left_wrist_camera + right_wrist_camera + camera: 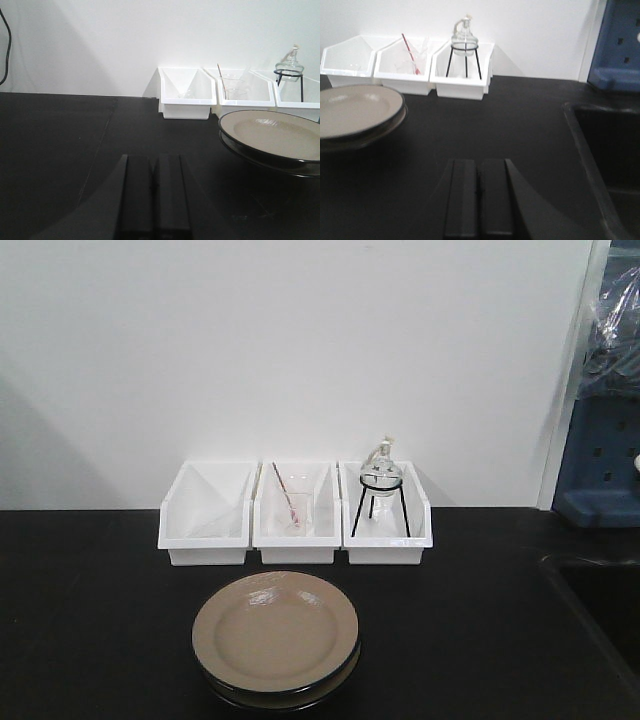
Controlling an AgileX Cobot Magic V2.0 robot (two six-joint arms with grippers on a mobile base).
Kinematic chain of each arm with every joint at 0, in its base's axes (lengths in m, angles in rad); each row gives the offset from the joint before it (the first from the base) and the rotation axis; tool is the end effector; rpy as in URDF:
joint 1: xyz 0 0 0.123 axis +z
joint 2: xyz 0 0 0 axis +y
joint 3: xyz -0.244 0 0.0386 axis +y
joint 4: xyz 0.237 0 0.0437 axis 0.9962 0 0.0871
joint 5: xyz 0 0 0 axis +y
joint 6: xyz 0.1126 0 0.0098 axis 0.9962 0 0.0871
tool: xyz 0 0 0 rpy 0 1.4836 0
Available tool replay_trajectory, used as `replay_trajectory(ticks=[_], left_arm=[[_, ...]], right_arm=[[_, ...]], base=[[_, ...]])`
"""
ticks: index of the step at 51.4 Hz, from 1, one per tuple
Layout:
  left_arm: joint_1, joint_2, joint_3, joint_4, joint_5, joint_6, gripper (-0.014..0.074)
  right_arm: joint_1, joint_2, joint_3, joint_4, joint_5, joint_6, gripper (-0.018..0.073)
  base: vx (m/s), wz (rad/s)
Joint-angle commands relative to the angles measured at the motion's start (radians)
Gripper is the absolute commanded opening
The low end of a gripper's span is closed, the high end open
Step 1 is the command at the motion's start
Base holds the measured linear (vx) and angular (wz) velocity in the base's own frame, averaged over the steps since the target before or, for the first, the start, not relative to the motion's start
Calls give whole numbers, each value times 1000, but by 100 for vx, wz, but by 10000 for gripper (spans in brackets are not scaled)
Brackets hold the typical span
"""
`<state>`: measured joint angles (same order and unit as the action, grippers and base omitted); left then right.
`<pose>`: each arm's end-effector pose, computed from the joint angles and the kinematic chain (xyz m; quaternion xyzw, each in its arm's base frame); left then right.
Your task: Arrange circular plates on left workspace
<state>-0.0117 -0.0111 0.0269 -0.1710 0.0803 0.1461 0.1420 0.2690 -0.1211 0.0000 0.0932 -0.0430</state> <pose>0.1062 -0.0028 0.1979 0.0003 0.7098 -0.0175 0.7041 0.1263 0.0181 0.2160 -0.0701 0.7561 0.0322 0.6499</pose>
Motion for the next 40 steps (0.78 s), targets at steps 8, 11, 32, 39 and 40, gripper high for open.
replay_trajectory(ticks=[8, 11, 32, 39, 40], left_arm=[[-6, -6, 20, 3, -80, -9, 0], [-6, -8, 20, 3, -80, -9, 0], [-6, -6, 20, 3, -80, -9, 0], [-6, -6, 20, 3, -80, -9, 0], [-6, -6, 20, 3, -80, -9, 0]], right_arm=[[-3, -300, 169, -42, -77, 35, -5], [-3, -289, 172, -43, -69, 36, -5], [-3, -292, 172, -44, -63, 36, -5], [-3, -292, 172, -44, -63, 36, -5], [-3, -292, 172, -44, -63, 36, -5]], base=[[0, 0], [0, 0], [0, 0], [0, 0], [0, 0]])
